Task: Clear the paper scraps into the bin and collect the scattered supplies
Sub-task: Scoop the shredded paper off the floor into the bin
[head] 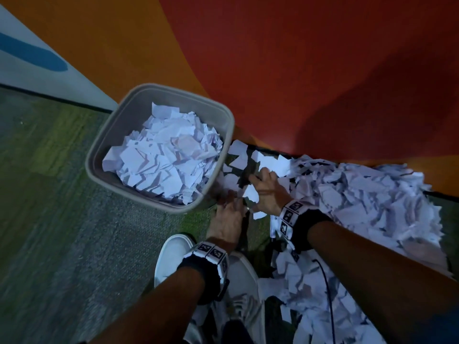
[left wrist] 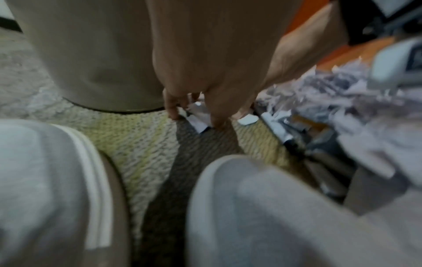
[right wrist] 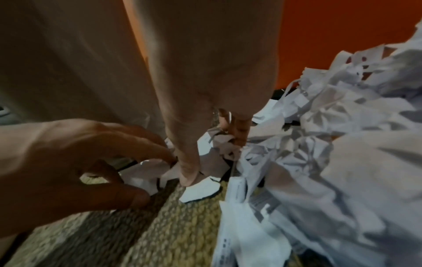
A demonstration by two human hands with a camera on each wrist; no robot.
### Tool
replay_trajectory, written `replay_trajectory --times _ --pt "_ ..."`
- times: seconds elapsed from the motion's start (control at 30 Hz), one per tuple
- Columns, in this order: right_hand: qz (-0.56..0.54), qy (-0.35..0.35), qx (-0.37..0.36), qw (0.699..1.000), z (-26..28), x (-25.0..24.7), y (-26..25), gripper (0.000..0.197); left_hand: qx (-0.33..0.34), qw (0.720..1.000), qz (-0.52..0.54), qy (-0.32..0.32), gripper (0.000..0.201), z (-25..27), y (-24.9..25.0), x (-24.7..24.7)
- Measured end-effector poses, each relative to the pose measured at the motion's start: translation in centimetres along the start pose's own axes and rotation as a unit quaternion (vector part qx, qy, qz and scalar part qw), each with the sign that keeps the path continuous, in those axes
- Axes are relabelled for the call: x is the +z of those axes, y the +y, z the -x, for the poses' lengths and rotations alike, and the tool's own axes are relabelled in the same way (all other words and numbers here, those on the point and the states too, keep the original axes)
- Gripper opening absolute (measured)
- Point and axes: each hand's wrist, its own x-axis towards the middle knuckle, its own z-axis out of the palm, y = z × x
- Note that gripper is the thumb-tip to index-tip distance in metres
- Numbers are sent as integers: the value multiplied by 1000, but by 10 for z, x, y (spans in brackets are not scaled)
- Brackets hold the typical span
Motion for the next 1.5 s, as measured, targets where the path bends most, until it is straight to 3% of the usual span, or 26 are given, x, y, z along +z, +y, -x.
replay_trajectory --times 0.1,0.2,0.33,0.43,0.57,0.8,0.9,1.07,1.2,1.33,1.5 --pt "-43 -9 -30 999 -4 1 -1 69 19 1000 -7 9 60 -4 -13 5" --pt "-126 -4 -55 991 0 9 4 41 36 999 -16 13 36 -5 -11 -7" --pt "-207 -23 -29 978 8 10 3 25 20 1000 5 -13 32 -2 -4 -22" --pt "-268 -29 14 963 18 -7 3 20 33 998 55 11 33 5 -1 -34" --pt "-330 32 24 943 38 -50 7 15 75 993 83 33 33 22 8 -64" --pt "-295 66 37 953 90 -146 -5 20 154 980 80 96 30 73 40 -156" --pt "-307 88 22 947 110 -184 -20 16 210 965 86 132 20 103 57 -199" --pt "-353 116 17 928 138 -249 -61 16 224 954 90 178 17 138 54 -276" --pt "-390 94 9 916 145 -279 -92 20 177 958 99 205 22 153 19 -320" --pt "-430 59 9 901 134 -286 -124 23 66 969 126 201 15 153 -26 -333" --pt "-389 27 -4 921 104 -284 -161 22 -18 961 199 193 13 135 -58 -341"
